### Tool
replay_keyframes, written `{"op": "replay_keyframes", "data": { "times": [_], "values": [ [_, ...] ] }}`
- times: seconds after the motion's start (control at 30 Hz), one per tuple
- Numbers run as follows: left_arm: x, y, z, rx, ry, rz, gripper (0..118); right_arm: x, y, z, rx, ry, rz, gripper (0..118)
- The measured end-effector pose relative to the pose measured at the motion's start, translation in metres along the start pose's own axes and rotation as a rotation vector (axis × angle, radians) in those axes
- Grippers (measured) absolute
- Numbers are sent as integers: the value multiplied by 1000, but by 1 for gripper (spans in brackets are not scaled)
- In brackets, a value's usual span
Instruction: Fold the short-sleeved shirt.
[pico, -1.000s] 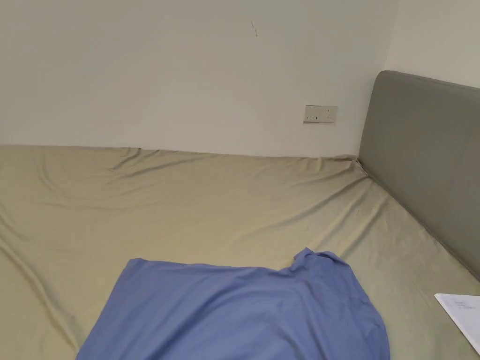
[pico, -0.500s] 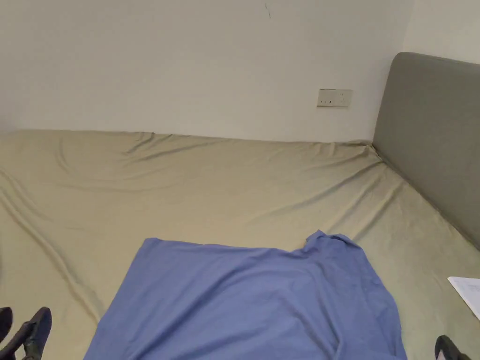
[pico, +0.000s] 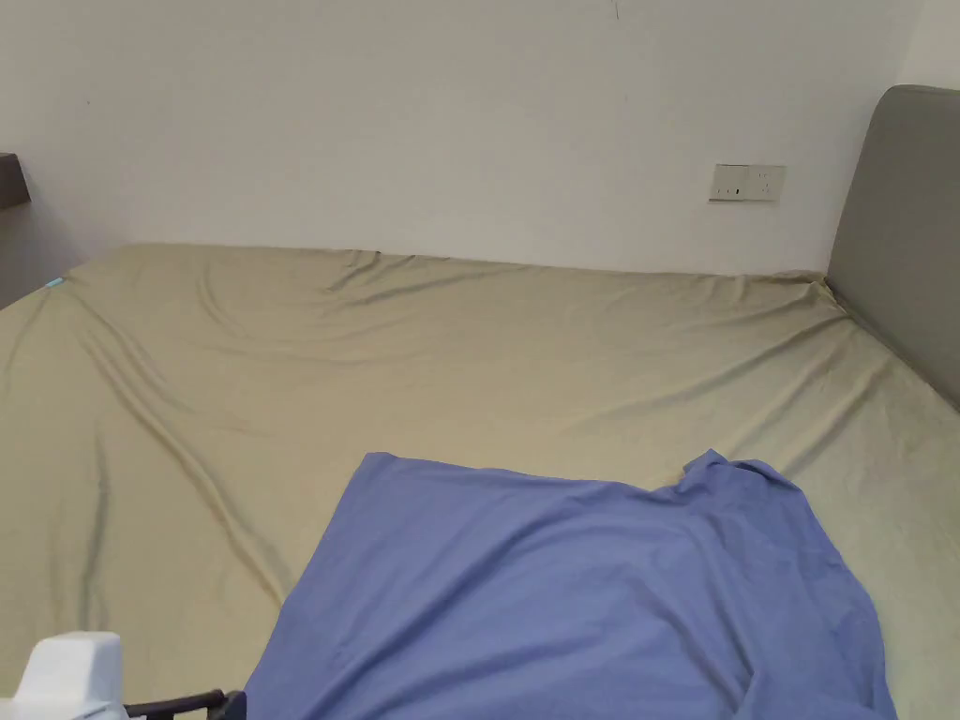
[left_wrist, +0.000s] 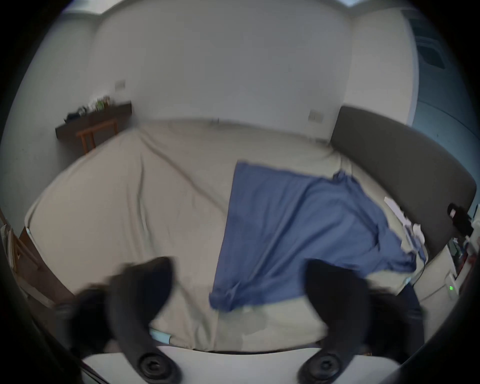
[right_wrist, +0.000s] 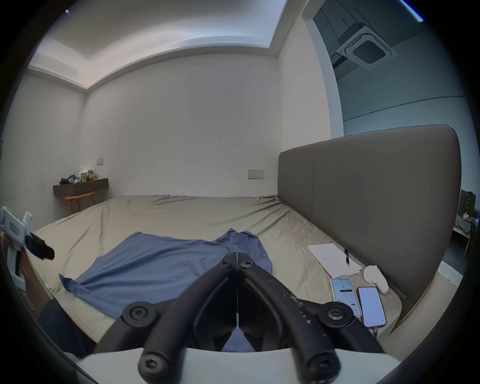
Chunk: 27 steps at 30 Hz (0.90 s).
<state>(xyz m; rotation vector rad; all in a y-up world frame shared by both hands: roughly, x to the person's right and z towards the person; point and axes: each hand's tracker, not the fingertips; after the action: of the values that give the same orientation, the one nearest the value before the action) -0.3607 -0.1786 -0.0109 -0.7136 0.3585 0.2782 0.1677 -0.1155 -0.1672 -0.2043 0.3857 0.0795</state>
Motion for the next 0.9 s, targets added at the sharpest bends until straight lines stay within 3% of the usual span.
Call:
{"op": "replay_keyframes", "data": {
  "times": [0.13, 0.17, 0.23, 0.27, 0.37, 0.43, 0.47, 0.5, 0.53, 0.57, 0.6, 0.67, 0.83, 0.87, 0.9],
  "values": [
    [-14, -15, -38, -126, 23, -51, 110, 8, -13, -6, -56, -2, 5, 3],
    [-8, -17, -44, -158, 31, -49, 101, 8, -16, -9, -78, 0, 8, 3],
    [-9, -19, -60, -212, 19, -48, 97, 10, -23, -13, -112, 1, 15, 3],
    [-8, -20, -67, -226, 16, -58, 88, 11, -27, -16, -137, 0, 23, 3],
    [-3, -22, -79, -262, 12, -97, 41, 14, -38, -22, -191, -9, 28, 3],
    [7, -20, -73, -278, -5, -101, 22, 19, -45, -27, -239, -6, 39, 3],
    [9, -19, -70, -260, -11, -99, 6, 21, -48, -29, -261, -9, 47, 8],
    [11, -16, -66, -248, -17, -99, 5, 25, -53, -33, -317, 12, 51, 20],
    [12, -14, -63, -241, -11, -105, 5, 29, -56, -37, -396, 43, 41, 46],
    [13, -13, -60, -219, -11, -114, 5, 35, -62, -46, -497, 65, 20, 91],
    [14, -11, -56, -212, -14, -117, 5, 39, -70, -54, -547, 64, -7, 118],
    [14, -8, -50, -202, -18, -118, 5, 40, -79, -69, -524, 62, -15, 117],
    [17, -7, -44, -196, -23, -84, 5, 43, -102, -103, -696, 60, -31, 115],
    [18, -8, -44, -199, -24, -77, 5, 42, -105, -110, -720, 59, -41, 106],
    [18, -9, -44, -202, -21, -73, 5, 50, -109, -107, -724, 49, -53, 87]
  ]
}}
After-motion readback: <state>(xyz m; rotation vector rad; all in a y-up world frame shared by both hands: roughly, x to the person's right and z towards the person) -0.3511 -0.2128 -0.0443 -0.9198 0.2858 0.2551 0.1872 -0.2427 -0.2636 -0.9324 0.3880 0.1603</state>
